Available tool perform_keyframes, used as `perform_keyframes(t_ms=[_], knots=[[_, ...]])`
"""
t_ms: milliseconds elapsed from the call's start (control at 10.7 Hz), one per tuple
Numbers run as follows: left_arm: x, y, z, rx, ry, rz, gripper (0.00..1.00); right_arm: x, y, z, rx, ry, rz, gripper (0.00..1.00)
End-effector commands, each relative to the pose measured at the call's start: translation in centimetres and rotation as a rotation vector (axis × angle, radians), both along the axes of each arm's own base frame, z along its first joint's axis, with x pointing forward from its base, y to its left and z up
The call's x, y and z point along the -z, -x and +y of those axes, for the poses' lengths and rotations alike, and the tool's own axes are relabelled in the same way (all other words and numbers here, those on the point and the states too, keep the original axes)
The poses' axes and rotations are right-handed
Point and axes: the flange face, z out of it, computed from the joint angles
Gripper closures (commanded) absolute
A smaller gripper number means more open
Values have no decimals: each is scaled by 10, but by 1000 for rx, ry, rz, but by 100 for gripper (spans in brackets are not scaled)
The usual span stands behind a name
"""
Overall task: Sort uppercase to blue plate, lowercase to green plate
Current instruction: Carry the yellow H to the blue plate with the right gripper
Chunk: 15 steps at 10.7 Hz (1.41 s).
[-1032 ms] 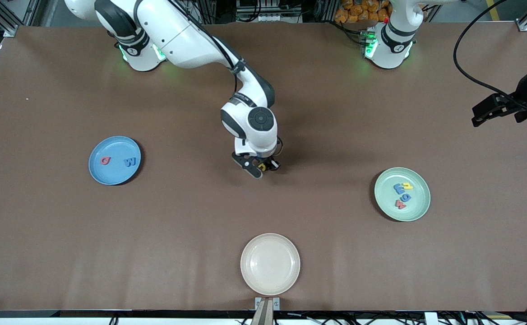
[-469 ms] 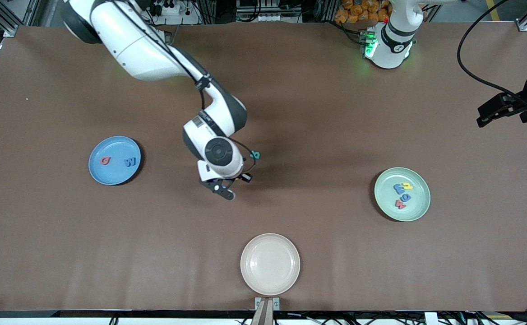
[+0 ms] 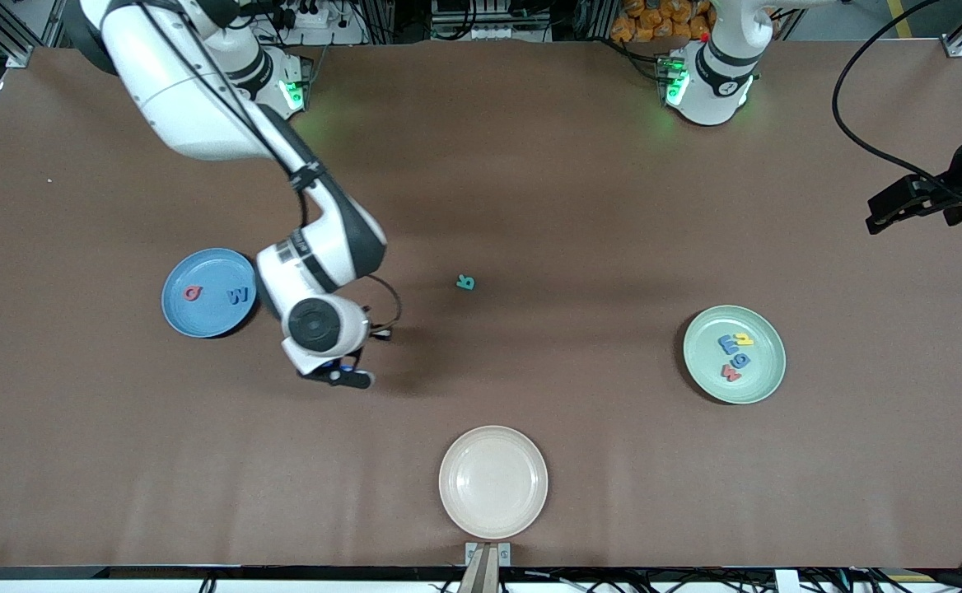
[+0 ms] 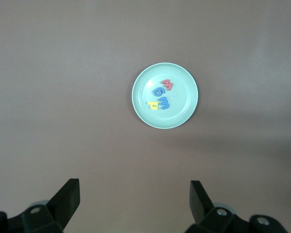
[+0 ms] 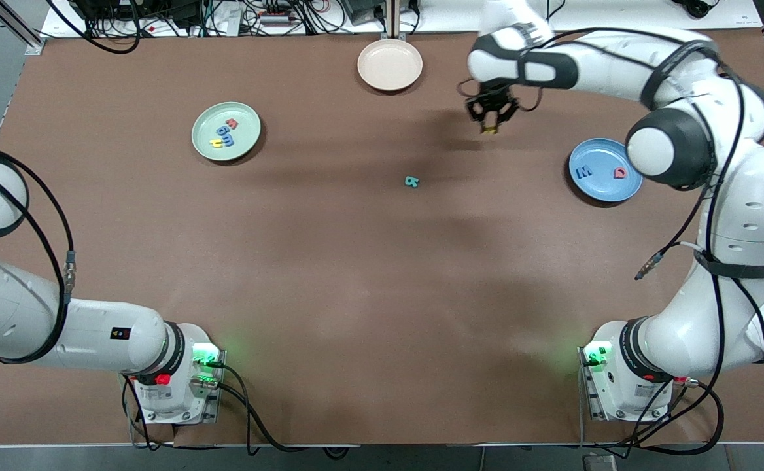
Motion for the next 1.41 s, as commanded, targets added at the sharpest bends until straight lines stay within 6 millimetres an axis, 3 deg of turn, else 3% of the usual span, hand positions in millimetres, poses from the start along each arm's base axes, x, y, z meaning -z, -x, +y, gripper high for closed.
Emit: perform_keyframes(t_ms=[0, 281, 657, 751, 1032, 1220, 1314], knots=[[-1, -3, -3, 11, 43, 24, 0, -20, 6, -58, -147, -17, 22, 73], [9, -1, -4, 7, 72, 83, 0, -31, 25, -132, -282, -28, 77, 73], [11, -1, -1, 6, 57, 94, 0, -19, 65, -215, -379, -44, 174, 73], [11, -1, 0, 27, 58, 94, 0, -6, 82, -231, -398, -58, 197, 73], [11, 0, -5, 90, -9, 94, 0, 41, 124, -256, -402, -76, 183, 68], [11, -1, -5, 90, -13, 93, 0, 50, 134, -258, -400, -83, 203, 51], [9, 0, -3, 87, -13, 88, 0, 52, 137, -259, -421, -95, 212, 51]])
